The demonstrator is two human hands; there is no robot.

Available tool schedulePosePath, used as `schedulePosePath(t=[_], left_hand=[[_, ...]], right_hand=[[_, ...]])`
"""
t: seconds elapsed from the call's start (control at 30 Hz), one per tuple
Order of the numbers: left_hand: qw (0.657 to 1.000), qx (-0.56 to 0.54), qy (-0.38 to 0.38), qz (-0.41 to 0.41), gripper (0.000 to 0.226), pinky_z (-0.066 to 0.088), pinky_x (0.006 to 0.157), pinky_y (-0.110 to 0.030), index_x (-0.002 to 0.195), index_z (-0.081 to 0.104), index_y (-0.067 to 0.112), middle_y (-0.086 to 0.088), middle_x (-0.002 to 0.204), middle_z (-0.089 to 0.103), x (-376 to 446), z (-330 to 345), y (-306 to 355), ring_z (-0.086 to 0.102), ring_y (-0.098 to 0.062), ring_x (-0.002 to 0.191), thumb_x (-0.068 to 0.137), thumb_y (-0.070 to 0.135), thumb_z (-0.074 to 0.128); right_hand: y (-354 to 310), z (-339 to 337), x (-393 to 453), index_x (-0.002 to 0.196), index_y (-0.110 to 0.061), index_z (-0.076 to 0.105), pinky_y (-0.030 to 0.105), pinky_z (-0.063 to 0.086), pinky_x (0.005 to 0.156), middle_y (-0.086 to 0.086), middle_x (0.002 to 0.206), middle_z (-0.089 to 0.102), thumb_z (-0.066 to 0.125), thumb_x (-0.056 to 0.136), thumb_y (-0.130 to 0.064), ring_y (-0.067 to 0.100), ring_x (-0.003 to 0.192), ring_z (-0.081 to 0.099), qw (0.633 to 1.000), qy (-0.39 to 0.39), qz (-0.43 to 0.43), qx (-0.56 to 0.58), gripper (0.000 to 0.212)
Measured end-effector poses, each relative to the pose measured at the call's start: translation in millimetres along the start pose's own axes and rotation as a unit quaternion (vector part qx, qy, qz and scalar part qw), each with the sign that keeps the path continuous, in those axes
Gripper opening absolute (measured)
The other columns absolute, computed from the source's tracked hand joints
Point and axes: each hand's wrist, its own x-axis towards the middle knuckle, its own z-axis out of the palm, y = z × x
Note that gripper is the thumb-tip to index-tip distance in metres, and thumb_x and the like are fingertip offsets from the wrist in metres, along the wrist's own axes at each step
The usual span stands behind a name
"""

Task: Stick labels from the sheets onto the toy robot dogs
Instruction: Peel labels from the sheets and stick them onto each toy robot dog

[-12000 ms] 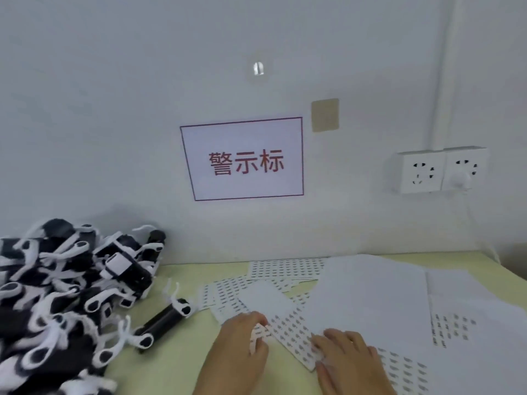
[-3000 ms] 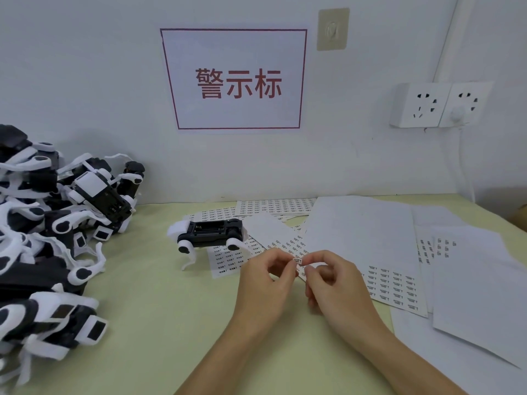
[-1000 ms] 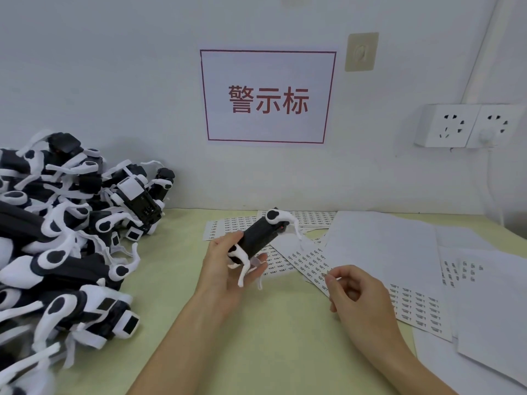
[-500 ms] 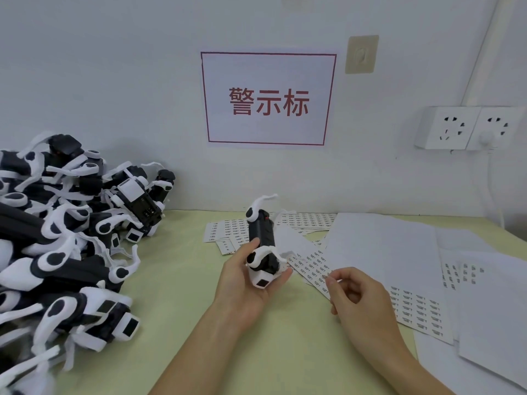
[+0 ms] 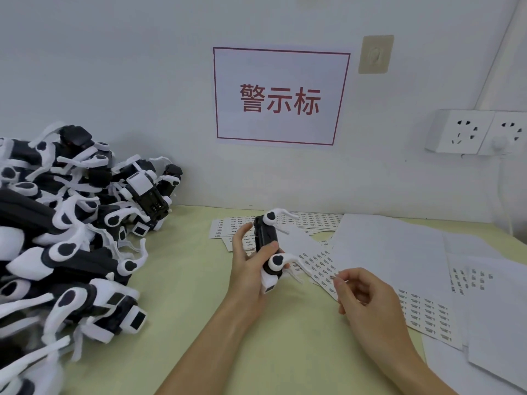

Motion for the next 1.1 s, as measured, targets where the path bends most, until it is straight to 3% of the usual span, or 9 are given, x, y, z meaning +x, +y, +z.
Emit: schedulePosePath(t=[0.07, 0.13, 0.2, 0.27, 0.47, 0.6, 0.7, 0.83, 1.1], left_hand=[[0.999, 0.022, -0.039, 0.017, 0.053, 0.056, 0.065, -0.037, 0.124, 0.057, 0.042, -0.017, 0.085, 0.067, -0.5, -1.5, -1.6, 0.065, -0.029, 0.078, 0.09, 0.003, 0.064], [0.996, 0.053, -0.064, 0.021, 0.061, 0.056, 0.074, -0.04, 0.128, 0.056, 0.045, -0.019, 0.098, 0.072, -1.4, -1.0, -0.7, 0.068, -0.031, 0.094, 0.081, 0.008, 0.067], [0.994, 0.079, -0.074, 0.022, 0.066, 0.053, 0.082, -0.044, 0.128, 0.056, 0.049, -0.02, 0.112, 0.071, -1.4, -0.9, -0.5, 0.066, -0.033, 0.107, 0.075, 0.011, 0.066], [0.993, 0.085, -0.076, 0.023, 0.067, 0.052, 0.083, -0.043, 0.126, 0.058, 0.05, -0.02, 0.115, 0.07, 0.3, -2.1, -1.5, 0.066, -0.03, 0.109, 0.072, 0.011, 0.065], [0.992, 0.083, -0.09, 0.004, 0.066, 0.052, 0.073, -0.034, 0.124, 0.062, 0.051, -0.013, 0.102, 0.073, 3.8, -4.0, -3.1, 0.065, -0.024, 0.085, 0.07, 0.012, 0.067], [0.989, 0.096, -0.109, 0.006, 0.067, 0.049, 0.068, -0.029, 0.127, 0.061, 0.05, -0.007, 0.102, 0.07, 4.3, -3.7, -3.8, 0.06, -0.02, 0.074, 0.071, 0.012, 0.066], [0.987, 0.103, -0.12, 0.008, 0.069, 0.05, 0.077, -0.03, 0.129, 0.061, 0.048, -0.009, 0.107, 0.071, 4.4, -3.7, -5.4, 0.063, -0.019, 0.081, 0.069, 0.013, 0.066], [0.988, 0.102, -0.113, 0.007, 0.068, 0.049, 0.076, -0.029, 0.13, 0.061, 0.046, -0.011, 0.103, 0.069, 5.2, -3.9, -5.4, 0.059, -0.02, 0.079, 0.071, 0.011, 0.065], [0.984, 0.139, -0.11, 0.017, 0.071, 0.051, 0.086, -0.029, 0.135, 0.058, 0.044, -0.009, 0.114, 0.073, 3.3, -1.6, -4.2, 0.066, -0.017, 0.092, 0.07, 0.013, 0.064]], right_hand=[[-1.9, 0.2, -1.4, 0.076, -0.027, 0.066, 0.036, 0.051, 0.065, -0.006, 0.069, 0.067, 0.067, 0.09, -0.015, 0.019, 0.062, 0.06, 1.0, 0.001, -0.018, -0.009, 0.018], [-7.5, 0.7, -2.6, 0.075, -0.025, 0.066, 0.021, 0.046, 0.058, -0.008, 0.07, 0.066, 0.067, 0.09, -0.011, 0.009, 0.063, 0.059, 0.999, -0.004, -0.041, -0.018, 0.02], [-16.0, 0.4, -1.4, 0.074, -0.023, 0.066, 0.017, 0.042, 0.055, -0.007, 0.069, 0.065, 0.067, 0.089, -0.009, 0.007, 0.063, 0.056, 0.998, -0.019, -0.055, -0.023, 0.02], [-28.3, -1.4, 2.6, 0.073, -0.023, 0.067, 0.017, 0.042, 0.056, -0.006, 0.07, 0.065, 0.068, 0.088, -0.01, 0.008, 0.063, 0.055, 0.996, -0.053, -0.071, -0.032, 0.02], [-66.2, -2.1, 27.9, 0.068, -0.032, 0.067, 0.017, 0.041, 0.066, -0.007, 0.082, 0.061, 0.072, 0.083, -0.024, 0.01, 0.074, 0.056, 0.97, -0.168, -0.116, -0.13, 0.018], [-78.8, 7.5, 51.7, 0.073, -0.035, 0.065, 0.02, 0.037, 0.073, -0.006, 0.09, 0.054, 0.072, 0.086, -0.029, 0.005, 0.082, 0.051, 0.953, -0.185, -0.136, -0.195, 0.016], [-83.7, 12.9, 65.6, 0.076, -0.036, 0.063, 0.022, 0.034, 0.087, -0.013, 0.098, 0.048, 0.069, 0.089, -0.027, -0.001, 0.097, 0.047, 0.936, -0.203, -0.16, -0.238, 0.017], [-87.5, 17.1, 76.6, 0.074, -0.038, 0.058, 0.027, 0.021, 0.093, -0.016, 0.106, 0.043, 0.066, 0.091, -0.026, 0.011, 0.109, 0.039, 0.911, -0.197, -0.171, -0.319, 0.022], [-91.0, 15.6, 76.7, 0.073, -0.034, 0.058, 0.042, 0.044, 0.093, -0.02, 0.107, 0.044, 0.064, 0.091, -0.022, 0.026, 0.106, 0.048, 0.889, -0.221, -0.164, -0.367, 0.023]])
